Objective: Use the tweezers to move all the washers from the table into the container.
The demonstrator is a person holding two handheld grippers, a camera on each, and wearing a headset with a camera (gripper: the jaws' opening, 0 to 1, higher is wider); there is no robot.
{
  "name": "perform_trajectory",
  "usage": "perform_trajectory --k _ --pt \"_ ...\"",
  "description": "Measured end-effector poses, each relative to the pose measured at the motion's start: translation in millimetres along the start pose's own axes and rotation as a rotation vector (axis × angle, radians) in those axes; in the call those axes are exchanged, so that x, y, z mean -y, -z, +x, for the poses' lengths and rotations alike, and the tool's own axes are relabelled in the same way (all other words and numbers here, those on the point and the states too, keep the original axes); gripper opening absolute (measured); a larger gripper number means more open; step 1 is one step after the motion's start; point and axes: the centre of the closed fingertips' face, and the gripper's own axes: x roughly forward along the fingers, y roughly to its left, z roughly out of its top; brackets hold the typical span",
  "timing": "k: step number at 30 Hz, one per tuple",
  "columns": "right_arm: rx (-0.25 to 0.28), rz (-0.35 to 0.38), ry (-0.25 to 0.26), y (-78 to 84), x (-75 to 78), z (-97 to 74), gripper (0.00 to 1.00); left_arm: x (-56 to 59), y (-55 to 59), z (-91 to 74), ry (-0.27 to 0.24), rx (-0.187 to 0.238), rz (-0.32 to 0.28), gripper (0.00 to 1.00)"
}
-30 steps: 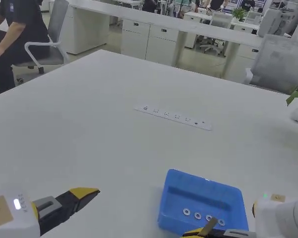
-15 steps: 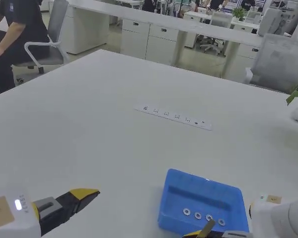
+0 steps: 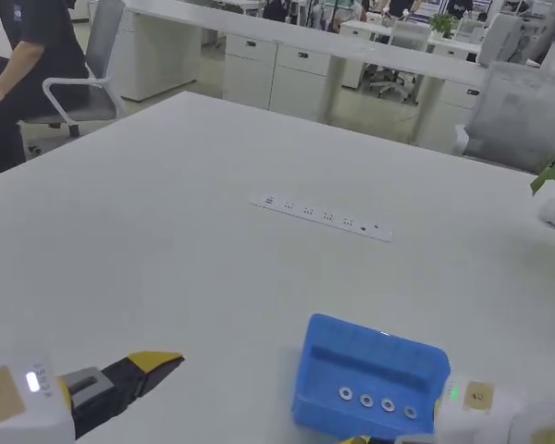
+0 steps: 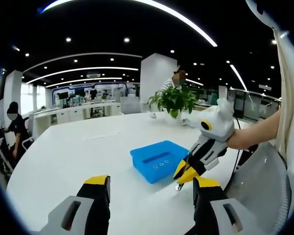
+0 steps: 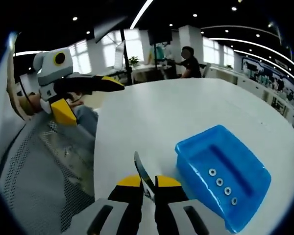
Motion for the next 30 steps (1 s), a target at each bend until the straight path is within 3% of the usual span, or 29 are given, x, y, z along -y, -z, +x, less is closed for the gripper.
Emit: perform_trajectory --k 5,7,10,11,18,21,30 --pt "0.019 0.013 0.024 1.9 7.0 -2.0 0.03 0.2 0.1 -0.2 0.002 0.001 0.005 0.69" --pt "0.056 0.082 0.043 -0.3 9.8 -1.9 0.03 0.0 -0.1 -0.4 0.001 0.002 0.005 0.69" --pt "0.114 0.242 0.077 -0.5 19.6 -3.7 0.03 -0.7 -0.7 -0.8 -0.001 0.006 0.005 0.69" --pt "0.118 0.259 0.077 -0.2 20.9 -4.0 0.03 -0.7 -0.6 -0.8 -0.002 0.006 0.005 0.68" --pt "0.112 0.262 0.079 0.7 23.0 -5.0 0.03 -0.6 -0.2 -0.8 0.0 0.006 0.006 0.68" --pt "0.145 0.29 0.082 -6.4 26.2 -9.6 0.03 -0.8 -0.5 -0.9 -0.002 0.008 0.003 0.68" --pt "0.187 0.278 0.096 -26.0 35.2 -21.9 0.03 1.2 0.9 -0.2 0.007 0.0 0.005 0.68"
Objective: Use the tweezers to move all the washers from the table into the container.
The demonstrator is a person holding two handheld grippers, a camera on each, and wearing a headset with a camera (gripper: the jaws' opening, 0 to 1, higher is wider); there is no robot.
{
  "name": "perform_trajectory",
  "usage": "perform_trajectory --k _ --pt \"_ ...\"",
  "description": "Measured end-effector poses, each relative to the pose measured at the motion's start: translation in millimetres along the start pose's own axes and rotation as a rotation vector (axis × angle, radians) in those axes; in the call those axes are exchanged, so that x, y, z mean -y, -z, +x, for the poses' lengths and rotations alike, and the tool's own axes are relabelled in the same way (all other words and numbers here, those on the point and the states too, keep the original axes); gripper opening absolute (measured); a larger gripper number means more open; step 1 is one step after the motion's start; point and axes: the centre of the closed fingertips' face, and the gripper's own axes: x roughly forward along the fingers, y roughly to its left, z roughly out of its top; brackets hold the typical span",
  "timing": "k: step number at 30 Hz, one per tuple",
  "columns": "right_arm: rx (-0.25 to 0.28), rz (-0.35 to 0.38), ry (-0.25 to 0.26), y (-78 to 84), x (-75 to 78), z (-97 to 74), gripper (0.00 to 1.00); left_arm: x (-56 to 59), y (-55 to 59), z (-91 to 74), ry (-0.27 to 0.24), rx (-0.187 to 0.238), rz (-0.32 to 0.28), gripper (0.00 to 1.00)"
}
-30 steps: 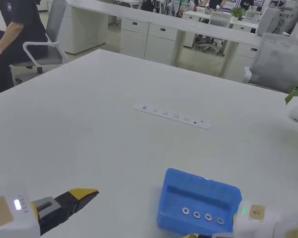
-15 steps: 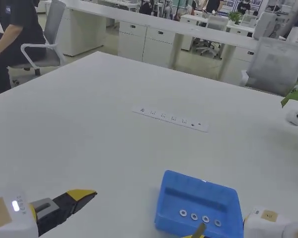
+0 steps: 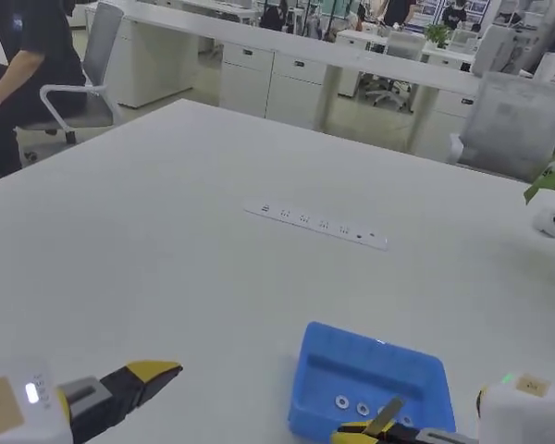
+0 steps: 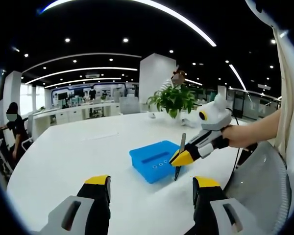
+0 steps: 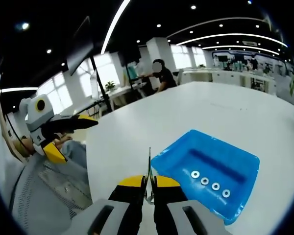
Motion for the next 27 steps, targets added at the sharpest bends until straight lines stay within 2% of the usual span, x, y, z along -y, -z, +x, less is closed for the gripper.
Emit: perform_trajectory --k 13,27 --pt "0.057 -0.028 0.002 -32.1 3.0 -10.6 0.03 -0.5 0.0 -0.2 -0.002 -0.002 0.001 0.68" --pt "0.082 -0.056 -0.001 -53.4 10.0 -4.9 0.03 -2.0 -1.1 -1.1 -0.009 0.006 -0.002 0.68"
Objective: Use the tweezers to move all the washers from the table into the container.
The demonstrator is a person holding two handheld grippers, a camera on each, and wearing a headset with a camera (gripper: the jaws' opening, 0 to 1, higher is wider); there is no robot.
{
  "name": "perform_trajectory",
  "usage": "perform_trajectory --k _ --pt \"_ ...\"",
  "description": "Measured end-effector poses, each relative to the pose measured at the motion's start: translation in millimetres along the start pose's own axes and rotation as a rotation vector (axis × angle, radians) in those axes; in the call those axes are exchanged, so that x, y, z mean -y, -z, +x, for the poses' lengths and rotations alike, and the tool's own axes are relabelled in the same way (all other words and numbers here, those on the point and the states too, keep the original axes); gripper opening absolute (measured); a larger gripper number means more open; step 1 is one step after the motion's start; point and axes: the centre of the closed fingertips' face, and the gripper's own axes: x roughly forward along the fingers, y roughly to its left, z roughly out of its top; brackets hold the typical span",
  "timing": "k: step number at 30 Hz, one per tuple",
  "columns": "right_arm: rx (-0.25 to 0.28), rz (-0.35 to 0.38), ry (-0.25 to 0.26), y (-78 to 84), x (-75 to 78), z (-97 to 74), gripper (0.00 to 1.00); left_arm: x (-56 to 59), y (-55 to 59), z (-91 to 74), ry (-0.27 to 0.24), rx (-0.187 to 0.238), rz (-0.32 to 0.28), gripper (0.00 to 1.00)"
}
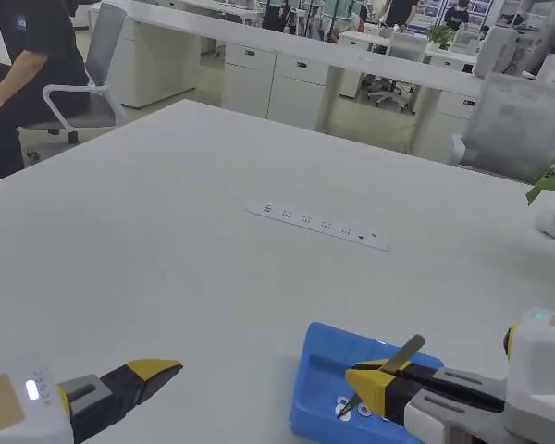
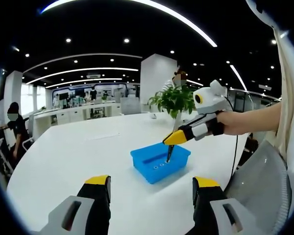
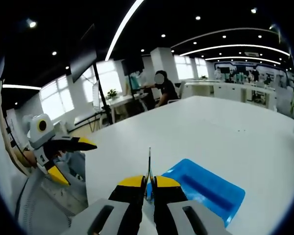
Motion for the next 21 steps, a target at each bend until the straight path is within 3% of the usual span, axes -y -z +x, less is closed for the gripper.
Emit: perform_trajectory --k 11,21 --pt "-0.003 -0.013 0.004 -9.2 14.4 10.9 0.03 -0.2 -0.7 -0.3 -0.003 0.001 -0.002 0.68" --pt "-0.034 -0.025 -0.002 -7.0 23.5 23.5 0.03 -0.2 -1.0 -0.1 -0.004 0.0 -0.004 0.68"
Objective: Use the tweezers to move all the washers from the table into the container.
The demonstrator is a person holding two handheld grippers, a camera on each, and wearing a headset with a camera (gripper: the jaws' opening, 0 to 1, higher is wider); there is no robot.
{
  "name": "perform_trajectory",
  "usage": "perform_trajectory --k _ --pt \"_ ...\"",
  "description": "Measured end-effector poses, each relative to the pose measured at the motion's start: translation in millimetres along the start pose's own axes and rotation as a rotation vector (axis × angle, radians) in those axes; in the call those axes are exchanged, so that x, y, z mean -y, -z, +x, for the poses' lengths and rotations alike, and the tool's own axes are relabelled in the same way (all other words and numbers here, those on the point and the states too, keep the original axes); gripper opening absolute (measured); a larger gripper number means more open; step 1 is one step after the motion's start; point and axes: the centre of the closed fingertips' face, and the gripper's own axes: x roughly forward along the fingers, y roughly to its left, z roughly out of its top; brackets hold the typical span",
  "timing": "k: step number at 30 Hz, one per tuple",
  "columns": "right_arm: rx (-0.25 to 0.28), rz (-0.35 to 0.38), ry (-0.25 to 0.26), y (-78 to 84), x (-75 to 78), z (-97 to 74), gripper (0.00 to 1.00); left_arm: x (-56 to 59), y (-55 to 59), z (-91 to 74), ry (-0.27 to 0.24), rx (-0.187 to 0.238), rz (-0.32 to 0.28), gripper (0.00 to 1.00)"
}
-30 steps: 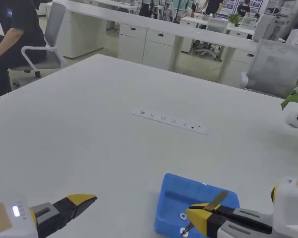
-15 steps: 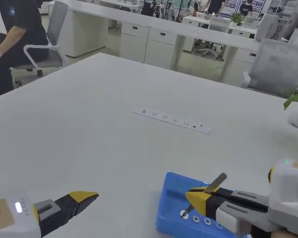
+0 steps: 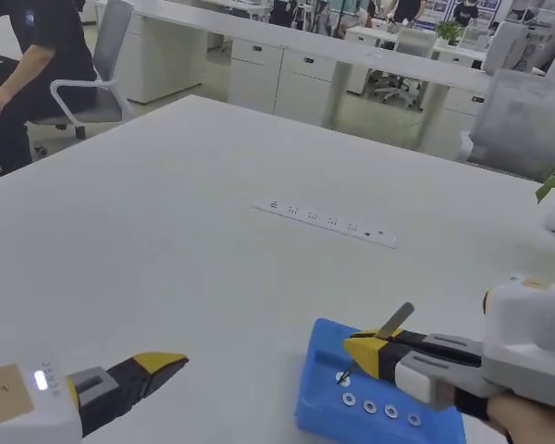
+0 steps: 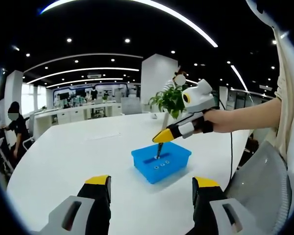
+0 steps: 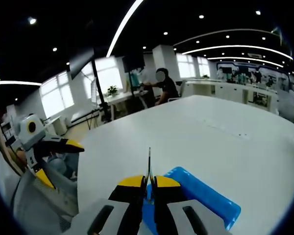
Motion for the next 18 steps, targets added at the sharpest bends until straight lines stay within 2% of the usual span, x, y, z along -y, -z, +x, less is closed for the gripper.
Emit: perform_trajectory --k 7,18 --pt "-0.019 0.004 0.002 4.4 7.7 8.6 0.03 0.2 0.5 0.2 0.003 -0.004 0.0 0.68" --pt "-0.067 0.027 0.009 20.9 18.6 19.4 0.03 -0.1 0.3 -0.4 0.001 -0.004 -0.003 0.67"
